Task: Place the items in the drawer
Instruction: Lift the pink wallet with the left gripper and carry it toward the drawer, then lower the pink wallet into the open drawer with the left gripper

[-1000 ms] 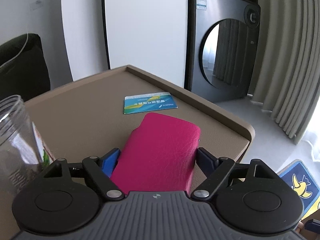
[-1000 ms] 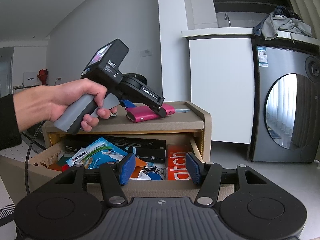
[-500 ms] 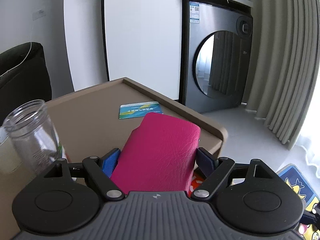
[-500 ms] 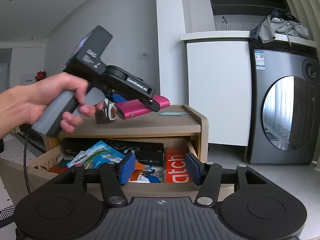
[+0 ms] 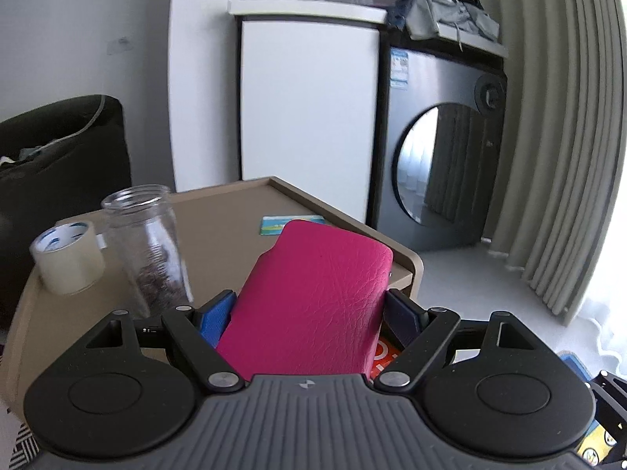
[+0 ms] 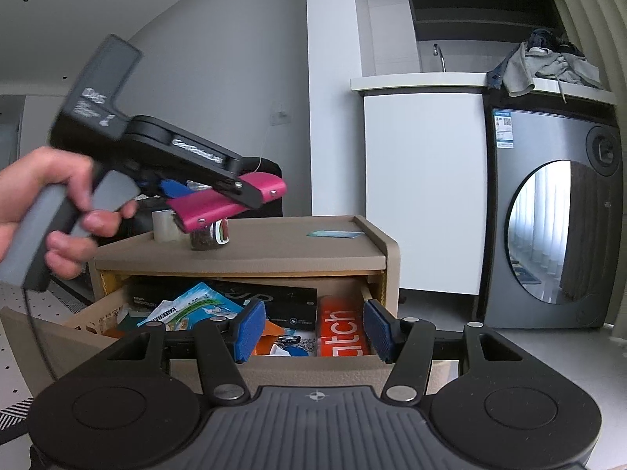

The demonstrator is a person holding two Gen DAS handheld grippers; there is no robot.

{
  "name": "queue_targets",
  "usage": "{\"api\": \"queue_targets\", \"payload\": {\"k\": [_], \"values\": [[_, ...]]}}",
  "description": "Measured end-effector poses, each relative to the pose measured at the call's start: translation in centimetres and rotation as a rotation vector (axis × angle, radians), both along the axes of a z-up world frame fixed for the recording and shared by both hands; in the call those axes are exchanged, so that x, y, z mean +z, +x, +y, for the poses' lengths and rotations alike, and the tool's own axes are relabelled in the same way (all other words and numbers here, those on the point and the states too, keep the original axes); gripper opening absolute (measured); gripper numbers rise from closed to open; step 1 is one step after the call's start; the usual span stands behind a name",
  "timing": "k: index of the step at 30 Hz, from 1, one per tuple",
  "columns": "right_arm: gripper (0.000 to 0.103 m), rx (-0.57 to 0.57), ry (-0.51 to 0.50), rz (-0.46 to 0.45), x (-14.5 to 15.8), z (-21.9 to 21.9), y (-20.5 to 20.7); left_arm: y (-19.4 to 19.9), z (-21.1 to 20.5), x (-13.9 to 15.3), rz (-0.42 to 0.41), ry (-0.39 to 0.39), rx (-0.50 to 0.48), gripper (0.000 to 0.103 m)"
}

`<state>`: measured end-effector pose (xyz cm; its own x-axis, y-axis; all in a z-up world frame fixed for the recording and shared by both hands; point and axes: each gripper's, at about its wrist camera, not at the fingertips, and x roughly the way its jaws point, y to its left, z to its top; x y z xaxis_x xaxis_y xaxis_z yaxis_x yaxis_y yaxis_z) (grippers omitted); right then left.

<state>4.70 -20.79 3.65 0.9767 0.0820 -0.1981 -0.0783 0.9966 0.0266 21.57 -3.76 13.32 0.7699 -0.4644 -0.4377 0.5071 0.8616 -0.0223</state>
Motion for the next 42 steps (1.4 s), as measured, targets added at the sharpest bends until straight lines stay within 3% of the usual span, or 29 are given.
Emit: {"api": "queue_targets", "payload": {"k": [13,22,26,42], "values": [[0.059,0.039,-0.046,-0.013,0.4,1.7,-1.3,-6.1,5.6,-1.2,-0.075,-0.048,0.169,0.084],[0.06,0.03,-0.026,-0.007,1.0,1.4,-2.3,-8.1,10.5,-3.2,-0.055,-0.086,0.279,0.084],[0.06,0.027,-0.035,-0.004,0.6,1.8,-2.5,-7.9,13.0,-4.1,-0.015,-0.106,0.317,0.084],[0.06,0.077,0.004,0.02,-0.1,3.2,-2.2,-1.3,13.0,-7.0,0.239,0.037,0.274,0.084]]}}
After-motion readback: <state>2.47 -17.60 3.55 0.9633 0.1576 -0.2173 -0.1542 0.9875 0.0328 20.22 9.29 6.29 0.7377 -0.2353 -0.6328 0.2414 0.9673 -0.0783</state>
